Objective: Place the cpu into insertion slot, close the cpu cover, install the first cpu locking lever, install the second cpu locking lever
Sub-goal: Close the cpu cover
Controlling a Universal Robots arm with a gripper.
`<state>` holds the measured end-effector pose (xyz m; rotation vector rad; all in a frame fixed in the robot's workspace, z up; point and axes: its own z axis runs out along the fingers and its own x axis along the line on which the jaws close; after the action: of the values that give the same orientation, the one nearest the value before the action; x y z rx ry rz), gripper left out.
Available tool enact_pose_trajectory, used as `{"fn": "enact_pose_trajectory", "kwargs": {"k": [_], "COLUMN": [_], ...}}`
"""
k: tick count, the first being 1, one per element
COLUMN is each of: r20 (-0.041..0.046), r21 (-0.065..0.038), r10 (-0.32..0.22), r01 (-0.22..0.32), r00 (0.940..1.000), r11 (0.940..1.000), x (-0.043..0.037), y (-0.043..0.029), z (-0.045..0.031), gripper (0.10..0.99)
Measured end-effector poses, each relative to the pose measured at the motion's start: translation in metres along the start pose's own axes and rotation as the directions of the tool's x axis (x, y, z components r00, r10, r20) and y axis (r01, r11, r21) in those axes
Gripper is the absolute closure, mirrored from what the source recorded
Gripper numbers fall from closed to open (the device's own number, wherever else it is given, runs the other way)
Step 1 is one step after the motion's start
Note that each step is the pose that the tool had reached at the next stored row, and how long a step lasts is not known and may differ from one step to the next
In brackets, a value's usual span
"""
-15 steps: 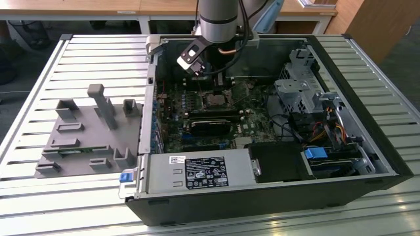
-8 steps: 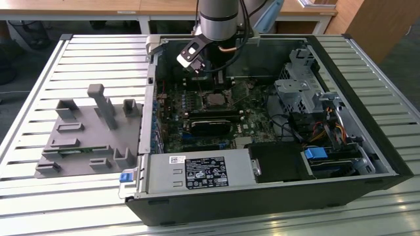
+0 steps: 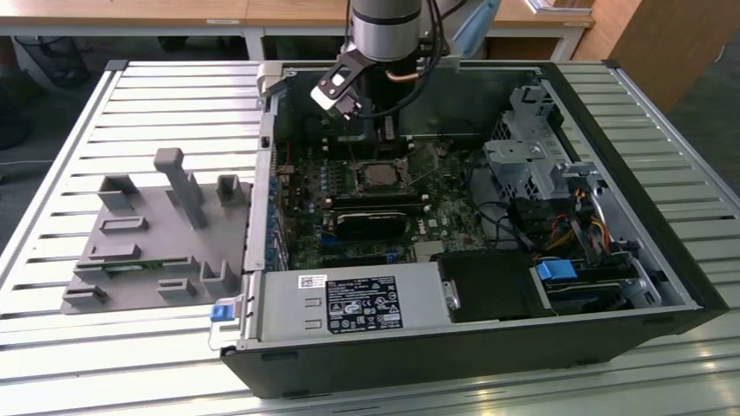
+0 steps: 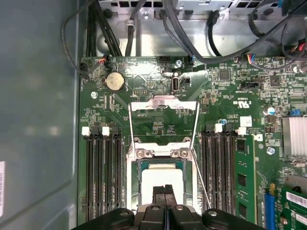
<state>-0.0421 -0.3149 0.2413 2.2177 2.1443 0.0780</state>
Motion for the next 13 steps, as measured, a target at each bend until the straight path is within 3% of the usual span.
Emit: {"fn": "enact_pose_trajectory", "kwargs": {"k": [6,13], "r20": [0.0,0.0001], "r21": [0.0,0.0], "r10": [0.0,0.0], "r01": [0.0,0.0], "r00": [1.0,1.0], "r11": [1.0,1.0], "x": [0.0,-0.0037], "y": [0.0008,0.001], "z": [-0.0108,-0.0114], "gripper": [0.98,0.98]}}
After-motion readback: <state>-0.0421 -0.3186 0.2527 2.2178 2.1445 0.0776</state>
